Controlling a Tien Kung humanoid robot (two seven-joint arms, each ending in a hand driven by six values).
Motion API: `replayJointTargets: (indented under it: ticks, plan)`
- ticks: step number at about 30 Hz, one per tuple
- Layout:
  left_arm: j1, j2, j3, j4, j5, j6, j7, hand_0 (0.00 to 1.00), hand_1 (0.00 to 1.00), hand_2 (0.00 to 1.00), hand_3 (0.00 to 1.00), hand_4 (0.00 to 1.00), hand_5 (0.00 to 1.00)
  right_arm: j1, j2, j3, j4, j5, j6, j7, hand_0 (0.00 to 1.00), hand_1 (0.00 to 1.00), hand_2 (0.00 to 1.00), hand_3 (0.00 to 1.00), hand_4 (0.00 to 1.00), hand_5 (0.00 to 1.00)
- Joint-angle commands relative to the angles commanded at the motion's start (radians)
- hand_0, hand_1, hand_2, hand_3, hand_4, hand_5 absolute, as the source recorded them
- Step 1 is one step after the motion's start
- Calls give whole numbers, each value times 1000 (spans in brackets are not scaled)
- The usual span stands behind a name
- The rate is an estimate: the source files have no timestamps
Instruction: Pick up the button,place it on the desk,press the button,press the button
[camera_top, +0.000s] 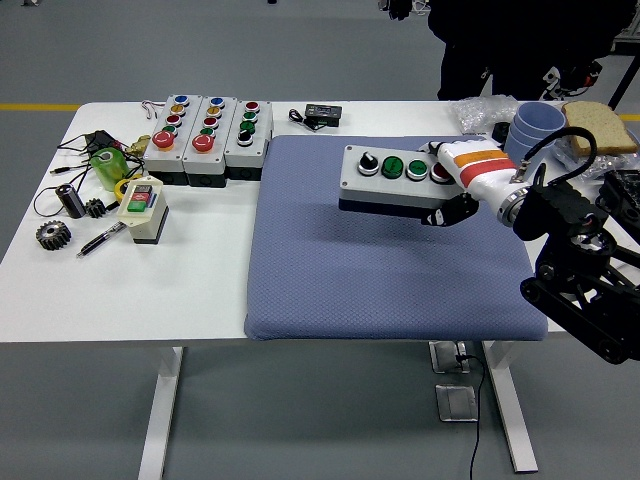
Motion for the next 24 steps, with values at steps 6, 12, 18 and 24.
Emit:
replayJointTargets:
  ticks: [6, 12, 18, 24]
  plan:
    - [-1, 0, 0, 0, -1, 0, 0, 622, 658, 677, 595, 339, 643, 49, 5, -124, 21, -8, 53, 68, 16, 39, 331, 486, 689, 128]
    - [-1, 1, 4, 0, -6, 0, -1, 622, 658, 677, 595, 338, 643, 66, 34, -177, -37, 16, 54, 86, 17, 41, 334, 488, 693, 128]
    - [-2, 1, 11, 0, -12, -1, -2, 622, 658, 677, 595, 337, 642, 65, 59, -178, -119, 26, 53, 65, 32, 68, 339, 493, 699, 122]
    - [-2, 1, 10, 0, -11, -1, -2, 622, 658, 677, 594, 336, 641, 35, 53, -138, -159, 54, 83, 33, 32, 72, 342, 493, 707, 131]
